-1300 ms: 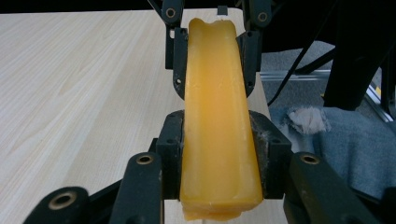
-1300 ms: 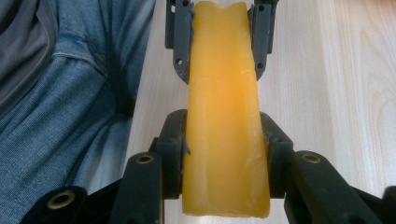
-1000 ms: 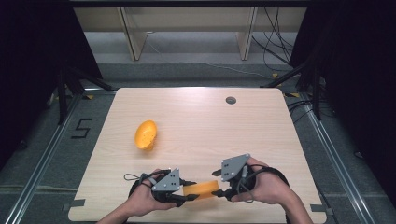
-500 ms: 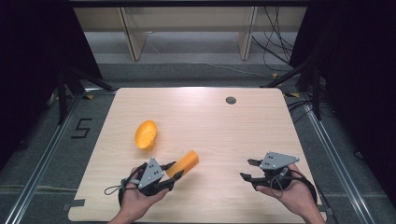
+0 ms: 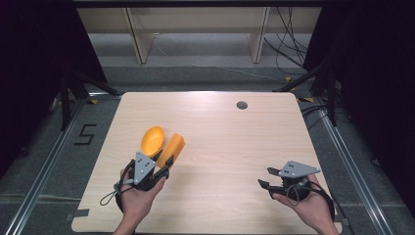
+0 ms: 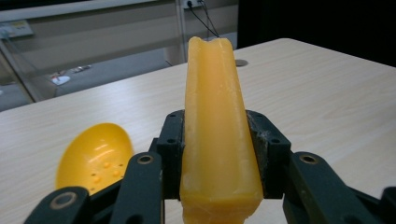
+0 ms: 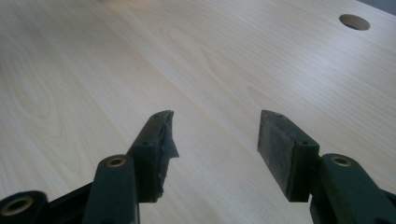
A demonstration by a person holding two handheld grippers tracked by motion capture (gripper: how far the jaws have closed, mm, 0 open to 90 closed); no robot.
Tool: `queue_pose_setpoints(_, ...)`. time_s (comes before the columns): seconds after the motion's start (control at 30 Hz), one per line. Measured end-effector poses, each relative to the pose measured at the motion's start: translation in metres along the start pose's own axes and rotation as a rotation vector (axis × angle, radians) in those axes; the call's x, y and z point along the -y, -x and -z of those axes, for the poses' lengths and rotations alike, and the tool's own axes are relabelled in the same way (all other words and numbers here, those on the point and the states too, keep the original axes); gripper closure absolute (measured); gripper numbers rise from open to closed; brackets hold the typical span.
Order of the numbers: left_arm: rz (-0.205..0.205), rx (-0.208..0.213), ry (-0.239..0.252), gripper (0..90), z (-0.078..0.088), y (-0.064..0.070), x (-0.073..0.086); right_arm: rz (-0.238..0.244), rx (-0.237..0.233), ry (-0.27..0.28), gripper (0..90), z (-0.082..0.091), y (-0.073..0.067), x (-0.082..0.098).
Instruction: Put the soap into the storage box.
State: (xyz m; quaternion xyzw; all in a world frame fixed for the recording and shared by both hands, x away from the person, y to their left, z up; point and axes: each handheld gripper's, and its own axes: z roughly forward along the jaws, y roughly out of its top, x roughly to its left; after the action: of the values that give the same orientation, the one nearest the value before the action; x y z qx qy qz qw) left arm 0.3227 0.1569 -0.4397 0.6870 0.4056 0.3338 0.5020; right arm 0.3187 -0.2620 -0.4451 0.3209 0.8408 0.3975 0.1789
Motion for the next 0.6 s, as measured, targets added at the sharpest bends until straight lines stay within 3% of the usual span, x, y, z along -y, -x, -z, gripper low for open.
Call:
queue_pose_setpoints(0.13, 0.021, -0.035, 0.018, 60.8, 0.003, -0.008, -0.002, -0.054, 0.055, 0.008, 45.9, 0.002, 0.000, 0.003)
queue_pose_setpoints(0.27, 0.085, -0.074, 0.062, 60.9, 0.006, -0.010, -0.002, -0.073, 0.079, 0.004, 45.9, 0.001, 0.000, 0.005)
queue_pose_setpoints(0.43, 0.102, -0.110, 0.076, 60.8, 0.009, -0.012, 0.003, -0.090, 0.082, 0.009, 45.8, 0.001, 0.000, 0.006)
queue_pose_setpoints(0.6, 0.079, -0.139, 0.084, 60.8, 0.009, -0.016, 0.000, -0.107, 0.091, 0.012, 45.6, 0.002, 0.000, 0.007)
